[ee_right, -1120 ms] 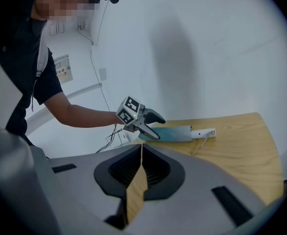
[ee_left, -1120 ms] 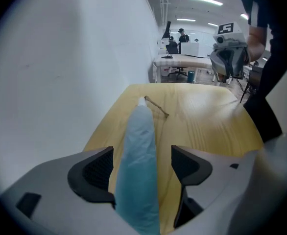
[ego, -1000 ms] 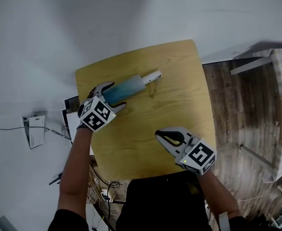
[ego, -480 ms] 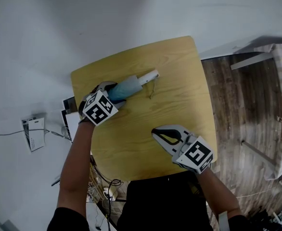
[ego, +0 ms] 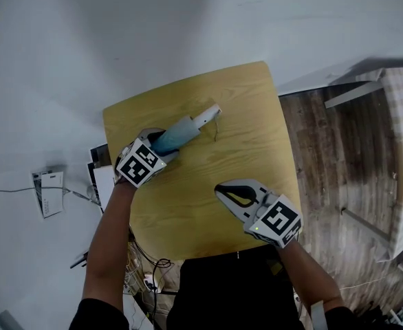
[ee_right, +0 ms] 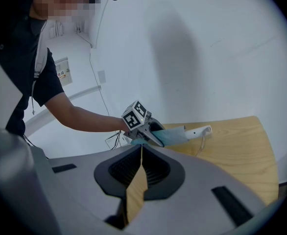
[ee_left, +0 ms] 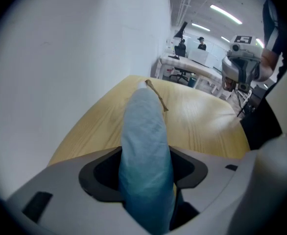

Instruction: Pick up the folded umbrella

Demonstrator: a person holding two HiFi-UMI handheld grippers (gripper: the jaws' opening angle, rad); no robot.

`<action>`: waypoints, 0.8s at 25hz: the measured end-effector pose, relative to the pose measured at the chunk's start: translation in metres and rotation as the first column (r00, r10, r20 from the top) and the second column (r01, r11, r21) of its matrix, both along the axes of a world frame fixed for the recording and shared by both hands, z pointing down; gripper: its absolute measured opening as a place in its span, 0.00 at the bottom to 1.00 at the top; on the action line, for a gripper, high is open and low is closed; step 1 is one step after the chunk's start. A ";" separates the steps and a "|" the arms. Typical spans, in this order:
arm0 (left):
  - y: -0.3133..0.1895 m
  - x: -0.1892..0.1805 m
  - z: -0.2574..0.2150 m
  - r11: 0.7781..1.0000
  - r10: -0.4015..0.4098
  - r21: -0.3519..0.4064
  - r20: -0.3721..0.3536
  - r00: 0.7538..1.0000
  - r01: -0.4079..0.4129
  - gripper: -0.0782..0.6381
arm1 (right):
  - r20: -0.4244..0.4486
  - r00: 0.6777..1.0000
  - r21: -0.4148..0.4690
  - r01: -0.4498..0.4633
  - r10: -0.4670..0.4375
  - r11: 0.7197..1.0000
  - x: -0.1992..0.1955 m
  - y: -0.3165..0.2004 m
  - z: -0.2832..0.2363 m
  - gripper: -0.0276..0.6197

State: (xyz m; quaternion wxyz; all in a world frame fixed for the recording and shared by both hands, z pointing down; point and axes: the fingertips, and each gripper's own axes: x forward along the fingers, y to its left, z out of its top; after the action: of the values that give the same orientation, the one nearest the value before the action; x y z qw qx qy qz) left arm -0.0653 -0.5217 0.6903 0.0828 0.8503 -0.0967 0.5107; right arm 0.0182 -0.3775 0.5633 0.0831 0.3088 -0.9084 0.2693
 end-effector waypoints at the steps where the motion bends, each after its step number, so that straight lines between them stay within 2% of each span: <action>1: 0.003 0.003 -0.010 0.999 -0.041 -0.017 -0.044 0.998 0.040 0.50 | -0.001 1.000 0.002 0.001 -0.001 1.000 0.003 0.003 -0.003 0.08; 2: 0.005 0.006 -0.023 0.996 -0.086 -0.040 -0.100 0.991 0.083 0.51 | -0.004 1.000 0.006 0.003 -0.003 1.000 0.005 0.005 -0.007 0.07; 4: 0.009 0.013 -0.054 0.983 -0.176 -0.088 -0.228 0.958 0.160 0.51 | -0.011 1.000 0.022 0.007 -0.006 1.000 0.011 0.009 -0.016 0.08; 7: 0.015 0.024 -0.111 0.964 -0.265 -0.123 -0.410 0.873 0.235 0.51 | -0.022 1.000 0.061 0.017 -0.016 0.998 0.020 0.013 -0.036 0.07; 9: 0.023 0.029 -0.155 0.955 -0.294 -0.122 -0.524 0.800 0.271 0.51 | -0.030 0.999 0.098 0.028 -0.025 0.995 0.022 0.016 -0.054 0.08; 13: 0.048 0.027 -0.244 0.940 -0.297 -0.102 -0.714 0.634 0.325 0.51 | -0.040 0.998 0.196 0.049 -0.041 0.979 0.025 0.026 -0.098 0.07; 17: 0.088 0.023 -0.317 0.938 -0.262 -0.114 -0.852 0.453 0.328 0.51 | -0.071 0.995 0.337 0.091 -0.071 0.937 0.033 0.041 -0.146 0.07; 18: 0.100 0.023 -0.332 0.938 -0.251 -0.113 -0.873 0.418 0.328 0.51 | -0.073 0.994 0.370 0.103 -0.081 0.923 0.033 0.047 -0.161 0.07; 20: 0.125 0.022 -0.357 0.939 -0.226 -0.102 -0.903 0.366 0.328 0.51 | -0.076 0.992 0.432 0.123 -0.100 0.893 0.035 0.059 -0.192 0.07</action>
State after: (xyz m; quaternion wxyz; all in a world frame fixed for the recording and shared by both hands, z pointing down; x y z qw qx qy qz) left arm -0.0431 -0.3965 0.3338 0.1654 0.9637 -0.2024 -0.0542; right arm 0.0528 -0.3185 0.3717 0.0508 0.2738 -0.9594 0.0459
